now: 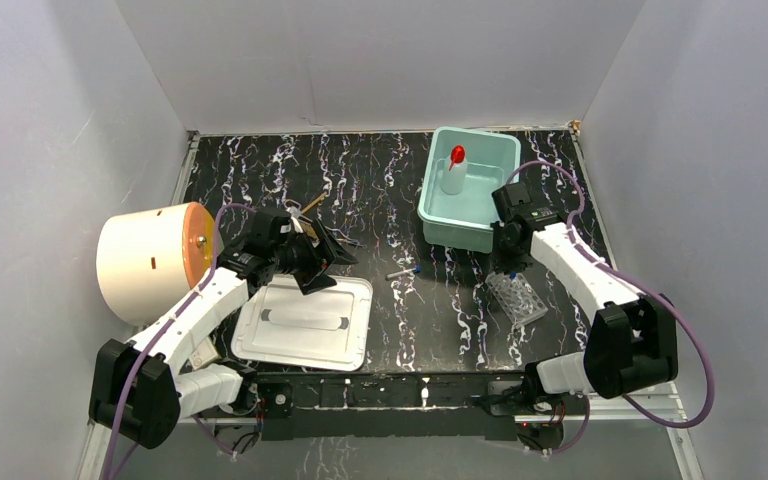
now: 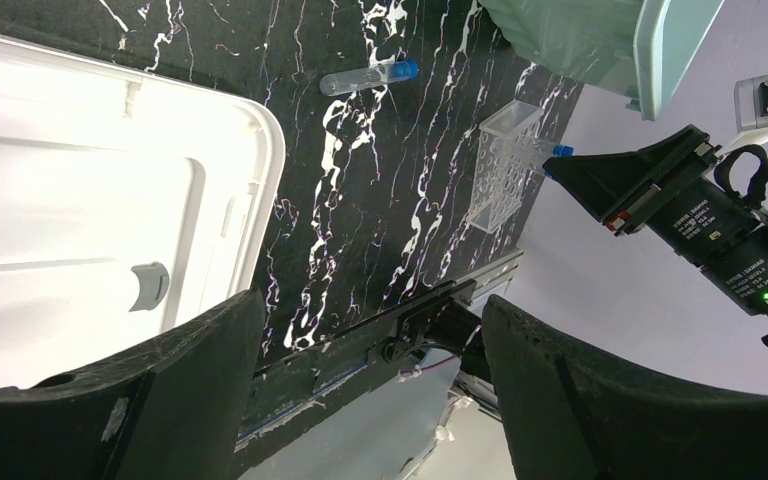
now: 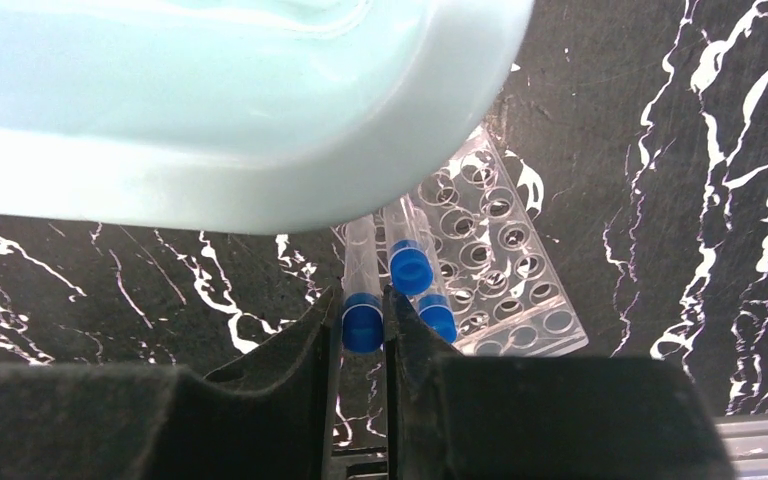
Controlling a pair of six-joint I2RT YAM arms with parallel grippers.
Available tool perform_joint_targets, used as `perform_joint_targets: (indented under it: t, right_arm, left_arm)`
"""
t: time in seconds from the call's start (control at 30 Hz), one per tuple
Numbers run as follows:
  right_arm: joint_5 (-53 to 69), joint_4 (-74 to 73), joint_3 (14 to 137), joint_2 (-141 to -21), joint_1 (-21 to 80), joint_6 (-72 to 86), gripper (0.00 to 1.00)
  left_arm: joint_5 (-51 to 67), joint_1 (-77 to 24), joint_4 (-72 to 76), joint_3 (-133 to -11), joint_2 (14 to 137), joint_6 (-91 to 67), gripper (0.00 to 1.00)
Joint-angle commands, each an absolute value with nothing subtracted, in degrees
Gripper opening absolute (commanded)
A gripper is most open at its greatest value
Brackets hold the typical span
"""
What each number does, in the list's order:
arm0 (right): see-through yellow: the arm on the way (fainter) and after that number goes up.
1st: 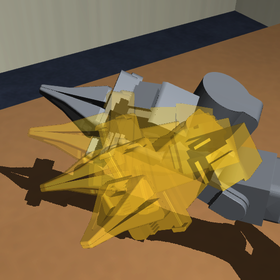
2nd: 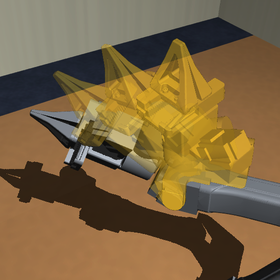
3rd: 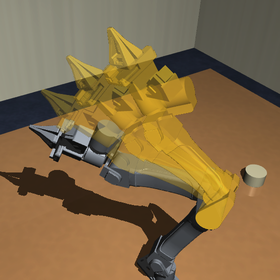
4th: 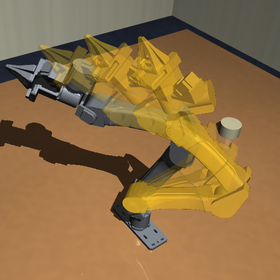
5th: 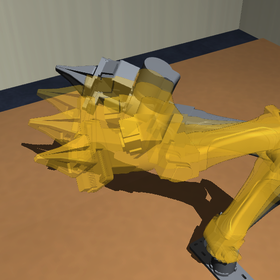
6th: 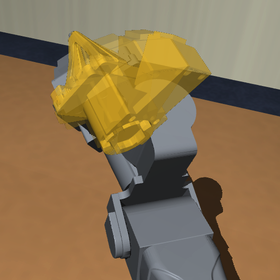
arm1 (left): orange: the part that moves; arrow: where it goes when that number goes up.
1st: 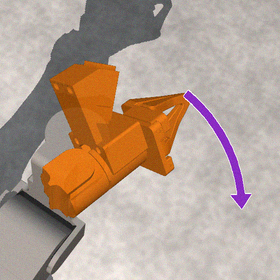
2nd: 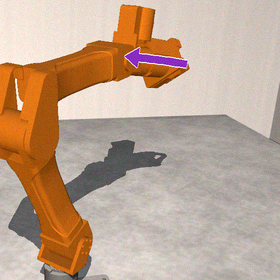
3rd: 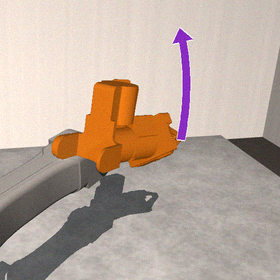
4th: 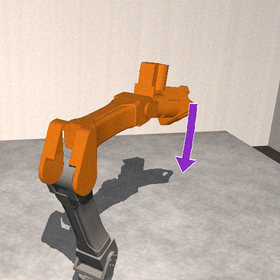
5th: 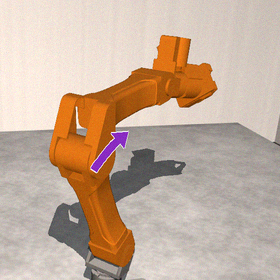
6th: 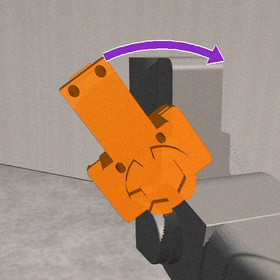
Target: Organize the chemistry lab equipment
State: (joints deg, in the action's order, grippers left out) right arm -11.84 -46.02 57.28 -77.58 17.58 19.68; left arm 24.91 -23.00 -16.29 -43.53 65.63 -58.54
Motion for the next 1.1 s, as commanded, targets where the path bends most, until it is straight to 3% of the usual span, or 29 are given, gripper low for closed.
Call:
perform_joint_targets:
  t: [0.0,1.07]
  right_arm:
    - [-12.0,-44.4,56.7,-78.1,17.2,19.4,0.30]
    - [-11.9,-48.8,62.7,-73.0,17.2,19.6,0.41]
  left_arm:
    - [26.3,-22.8,-16.5,-42.8,65.1,-58.6,0.79]
    - [26.7,-22.7,-16.5,-42.9,65.1,-58.0,0.79]
